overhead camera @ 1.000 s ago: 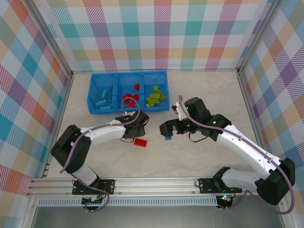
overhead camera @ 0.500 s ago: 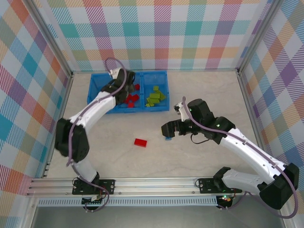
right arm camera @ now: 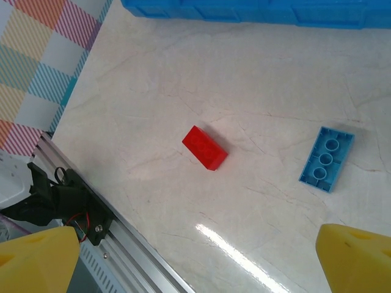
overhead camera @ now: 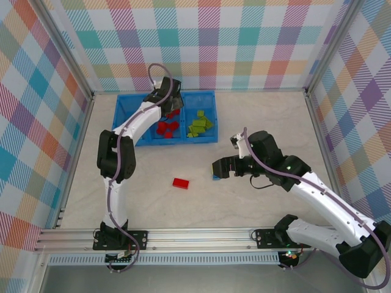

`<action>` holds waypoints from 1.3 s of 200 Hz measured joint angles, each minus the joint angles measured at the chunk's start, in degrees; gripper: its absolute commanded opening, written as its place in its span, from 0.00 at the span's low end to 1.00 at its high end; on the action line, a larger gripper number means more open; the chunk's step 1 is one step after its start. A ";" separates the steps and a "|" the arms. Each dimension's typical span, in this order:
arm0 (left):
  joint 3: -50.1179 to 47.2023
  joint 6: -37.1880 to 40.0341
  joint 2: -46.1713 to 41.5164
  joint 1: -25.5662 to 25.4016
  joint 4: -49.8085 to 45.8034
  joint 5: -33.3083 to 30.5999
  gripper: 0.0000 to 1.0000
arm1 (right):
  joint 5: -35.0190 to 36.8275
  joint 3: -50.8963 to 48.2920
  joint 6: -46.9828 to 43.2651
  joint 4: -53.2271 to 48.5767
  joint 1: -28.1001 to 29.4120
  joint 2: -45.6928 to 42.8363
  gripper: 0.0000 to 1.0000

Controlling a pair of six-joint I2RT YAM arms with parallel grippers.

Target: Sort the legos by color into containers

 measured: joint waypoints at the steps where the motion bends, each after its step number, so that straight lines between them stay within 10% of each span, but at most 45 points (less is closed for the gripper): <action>1: -0.15 0.02 -0.26 0.00 0.00 0.17 0.84 | 0.00 -0.04 0.00 0.00 0.00 0.11 1.00; 53: -14.60 4.57 -20.94 -1.70 2.78 8.20 0.84 | 3.87 -1.22 1.42 0.26 0.00 5.31 1.00; 125: -38.62 27.26 -51.76 -16.87 4.50 25.49 0.89 | 8.17 -1.38 4.35 1.53 0.00 18.05 1.00; 217: -56.50 60.54 -70.27 -18.36 -15.41 39.91 1.00 | 16.76 6.58 4.74 0.81 2.64 41.68 0.78; 260: -60.94 66.18 -72.28 -18.36 -15.69 38.93 1.00 | 18.25 8.20 4.66 1.75 3.02 45.86 0.42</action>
